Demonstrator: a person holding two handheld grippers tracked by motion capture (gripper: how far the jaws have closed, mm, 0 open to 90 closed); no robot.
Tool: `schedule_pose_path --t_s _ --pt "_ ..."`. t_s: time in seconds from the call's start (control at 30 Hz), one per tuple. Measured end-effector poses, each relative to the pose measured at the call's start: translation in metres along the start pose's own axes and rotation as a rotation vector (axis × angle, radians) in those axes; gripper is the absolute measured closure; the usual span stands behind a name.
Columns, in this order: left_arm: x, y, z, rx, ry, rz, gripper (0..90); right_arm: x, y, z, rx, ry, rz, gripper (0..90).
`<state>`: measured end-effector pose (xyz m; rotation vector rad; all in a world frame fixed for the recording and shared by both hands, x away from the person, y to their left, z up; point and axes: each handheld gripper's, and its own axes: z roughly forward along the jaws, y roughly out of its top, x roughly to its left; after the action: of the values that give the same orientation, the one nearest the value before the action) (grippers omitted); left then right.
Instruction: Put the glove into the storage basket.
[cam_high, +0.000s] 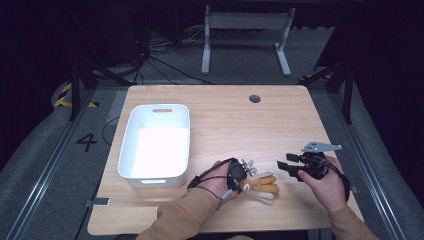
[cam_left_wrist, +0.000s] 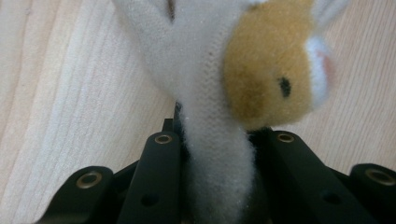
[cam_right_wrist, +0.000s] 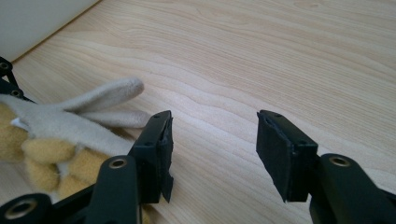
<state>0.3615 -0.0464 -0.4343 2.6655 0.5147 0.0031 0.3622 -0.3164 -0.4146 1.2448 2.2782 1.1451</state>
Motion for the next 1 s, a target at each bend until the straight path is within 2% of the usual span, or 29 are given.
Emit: schedule_pose_path --t_s 0.13,0.3,0.37,0.57,0.67,0.87,1.0 --pt "0.001 0.000 -0.008 -0.010 0.006 -0.017 75.0 -0.001 0.000 0.000 0.000 0.003 0.002 47.0" --pt "0.003 0.001 -0.028 -0.033 0.011 -0.045 75.0 -0.002 0.002 0.001 -0.004 0.004 0.011 47.0" --pt "0.005 0.001 -0.037 -0.038 0.002 -0.068 74.9 -0.003 0.002 0.001 -0.002 0.006 0.010 47.0" --pt "0.009 0.000 -0.060 -0.056 0.019 -0.109 74.8 -0.005 0.005 0.004 -0.006 0.009 0.008 46.9" --pt "0.011 -0.001 -0.071 -0.054 0.047 -0.129 74.5 -0.005 0.006 0.006 -0.003 0.014 0.009 46.7" --pt "0.017 -0.004 -0.092 -0.073 0.053 -0.197 74.4 -0.006 0.010 0.010 -0.008 0.019 0.010 45.8" --pt "0.023 -0.006 -0.105 -0.082 0.046 -0.217 74.0 -0.008 0.010 0.013 -0.001 0.021 0.018 45.6"
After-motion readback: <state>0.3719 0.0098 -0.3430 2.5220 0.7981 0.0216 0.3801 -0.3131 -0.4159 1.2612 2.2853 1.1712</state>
